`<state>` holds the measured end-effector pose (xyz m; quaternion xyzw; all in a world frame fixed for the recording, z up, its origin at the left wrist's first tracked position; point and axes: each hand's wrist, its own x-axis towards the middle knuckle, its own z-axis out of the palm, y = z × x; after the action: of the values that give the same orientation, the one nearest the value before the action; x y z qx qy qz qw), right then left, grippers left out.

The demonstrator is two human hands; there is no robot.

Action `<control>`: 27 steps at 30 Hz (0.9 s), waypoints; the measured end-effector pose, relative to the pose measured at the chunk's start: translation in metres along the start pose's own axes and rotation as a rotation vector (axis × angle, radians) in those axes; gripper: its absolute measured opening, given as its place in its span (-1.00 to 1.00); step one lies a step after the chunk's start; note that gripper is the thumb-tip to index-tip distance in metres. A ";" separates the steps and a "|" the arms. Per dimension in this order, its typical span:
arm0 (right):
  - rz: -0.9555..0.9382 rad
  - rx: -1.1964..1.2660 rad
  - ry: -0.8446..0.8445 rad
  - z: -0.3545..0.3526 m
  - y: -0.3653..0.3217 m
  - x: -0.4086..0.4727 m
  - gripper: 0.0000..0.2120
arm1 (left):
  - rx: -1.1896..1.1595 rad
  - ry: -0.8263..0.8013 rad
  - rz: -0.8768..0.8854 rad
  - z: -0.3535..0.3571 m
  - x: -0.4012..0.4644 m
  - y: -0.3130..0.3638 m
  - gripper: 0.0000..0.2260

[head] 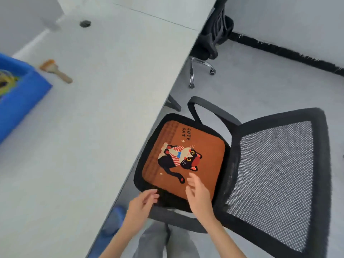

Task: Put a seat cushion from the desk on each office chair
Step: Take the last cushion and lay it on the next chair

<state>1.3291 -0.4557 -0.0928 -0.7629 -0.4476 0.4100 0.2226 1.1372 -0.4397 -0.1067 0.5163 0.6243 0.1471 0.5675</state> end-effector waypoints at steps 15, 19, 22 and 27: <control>-0.377 -0.453 -0.749 -0.006 -0.024 -0.077 -0.66 | -0.379 0.874 -0.078 0.004 -0.211 -0.017 -0.78; -0.541 -0.645 -0.967 0.024 -0.029 -0.094 -0.67 | -0.577 1.137 -0.205 0.061 -0.273 -0.035 -0.77; -0.663 -0.726 -1.100 0.058 -0.035 -0.131 -0.70 | -0.713 1.307 -0.341 0.104 -0.323 -0.059 -0.75; -0.871 -0.702 -1.374 0.128 -0.060 -0.228 -0.74 | -0.922 1.674 -0.581 0.153 -0.387 -0.108 -0.70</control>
<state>1.1335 -0.6269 -0.0255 -0.1341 -0.8331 0.4954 -0.2062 1.1492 -0.8612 -0.0220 -0.1973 0.8069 0.5470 0.1035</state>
